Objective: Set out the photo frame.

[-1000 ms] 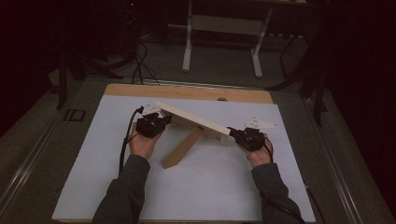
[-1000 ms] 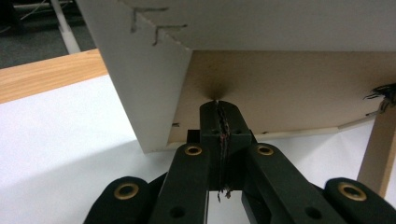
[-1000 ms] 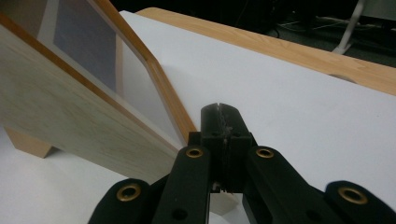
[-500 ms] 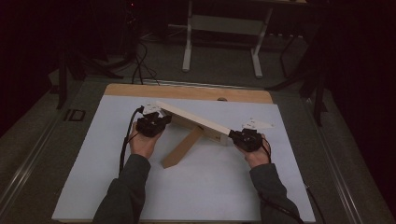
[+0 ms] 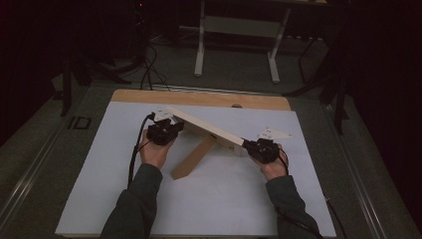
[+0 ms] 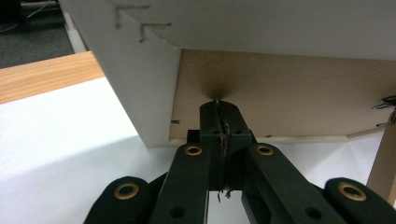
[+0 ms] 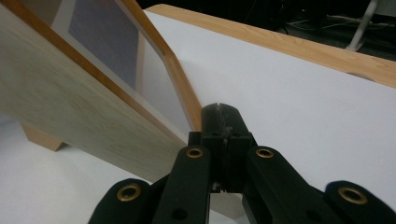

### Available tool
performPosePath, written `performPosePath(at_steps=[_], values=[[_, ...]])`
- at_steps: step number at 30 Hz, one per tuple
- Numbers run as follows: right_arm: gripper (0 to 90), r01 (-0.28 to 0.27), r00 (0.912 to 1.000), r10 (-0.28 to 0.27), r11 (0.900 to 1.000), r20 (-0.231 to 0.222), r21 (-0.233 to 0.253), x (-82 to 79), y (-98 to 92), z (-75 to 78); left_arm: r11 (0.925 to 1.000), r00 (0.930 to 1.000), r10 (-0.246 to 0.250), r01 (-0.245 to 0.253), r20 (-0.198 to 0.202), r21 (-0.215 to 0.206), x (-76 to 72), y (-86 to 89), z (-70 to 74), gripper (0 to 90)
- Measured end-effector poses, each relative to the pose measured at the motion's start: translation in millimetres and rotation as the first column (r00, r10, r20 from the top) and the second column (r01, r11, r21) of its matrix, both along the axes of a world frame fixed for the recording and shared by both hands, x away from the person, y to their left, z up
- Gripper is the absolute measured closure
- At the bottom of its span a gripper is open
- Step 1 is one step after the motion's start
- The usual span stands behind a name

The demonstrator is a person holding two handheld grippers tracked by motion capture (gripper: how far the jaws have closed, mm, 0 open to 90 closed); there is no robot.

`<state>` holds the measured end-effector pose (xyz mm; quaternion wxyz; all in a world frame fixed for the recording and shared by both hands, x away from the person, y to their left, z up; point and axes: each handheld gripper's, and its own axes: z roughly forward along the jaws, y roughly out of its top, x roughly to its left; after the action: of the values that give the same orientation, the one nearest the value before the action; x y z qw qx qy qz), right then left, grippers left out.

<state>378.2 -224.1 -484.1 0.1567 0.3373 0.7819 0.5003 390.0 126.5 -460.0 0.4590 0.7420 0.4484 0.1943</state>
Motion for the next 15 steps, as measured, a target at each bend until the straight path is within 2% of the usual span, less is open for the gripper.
performPosePath(at_steps=[15], values=[[89.7,-0.016,0.9999,0.016,1.000,0.005,0.007,-5.6,1.6,-1.4,1.0000,0.9999,-0.003,0.003,0.010,-0.002,0.1,-3.3,5.0,90.0]])
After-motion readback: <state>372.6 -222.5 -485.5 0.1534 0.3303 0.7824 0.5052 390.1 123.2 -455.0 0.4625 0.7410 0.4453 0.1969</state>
